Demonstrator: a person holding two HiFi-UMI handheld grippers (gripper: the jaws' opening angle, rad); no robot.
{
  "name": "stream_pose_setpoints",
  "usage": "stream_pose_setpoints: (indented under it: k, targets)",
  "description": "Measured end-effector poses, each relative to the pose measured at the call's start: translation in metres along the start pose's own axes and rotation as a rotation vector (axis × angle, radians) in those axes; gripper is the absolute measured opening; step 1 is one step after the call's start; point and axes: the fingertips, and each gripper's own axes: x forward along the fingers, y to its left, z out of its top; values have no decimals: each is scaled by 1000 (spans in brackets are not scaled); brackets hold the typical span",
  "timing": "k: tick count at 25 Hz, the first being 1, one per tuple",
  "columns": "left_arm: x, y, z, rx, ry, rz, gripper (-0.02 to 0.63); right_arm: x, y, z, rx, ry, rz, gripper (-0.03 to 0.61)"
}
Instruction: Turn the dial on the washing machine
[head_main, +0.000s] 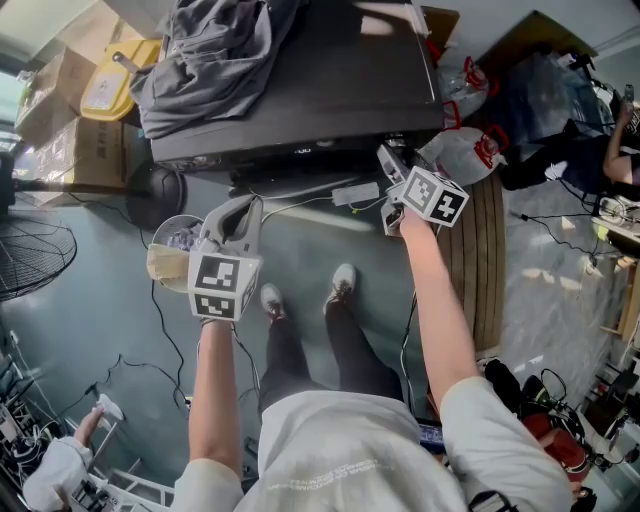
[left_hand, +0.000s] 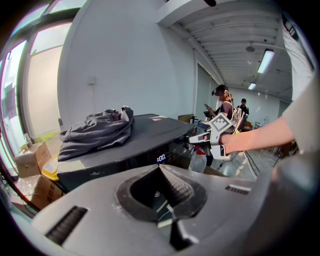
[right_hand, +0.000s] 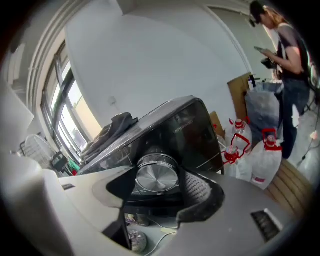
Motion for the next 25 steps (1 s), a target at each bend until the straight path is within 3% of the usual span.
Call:
stream_pose_setpoints:
  k: [6,12,18,23,24,25]
  targets:
    - [-1,-2,0,1,-1,-3,15,1,1,-1,140,14,69,285]
    - [-4,-2,6,2,-12,-3,15,-1,0,-1,181,11,100,285]
    - [-14,5,11,21,-29,-13,15,-16,0,-4,-65,20,-23,287]
    - [-30,13,30,50,-79,-37,15,-65,12,8,-229,-10,-101,281]
    - [-34,16,36,59,-94,-40,15,-75,19,12,-280,-9,-118,230]
    - [-40,18,42,67,-108,-43,15,-86,28,17,-330,-11,-138,139]
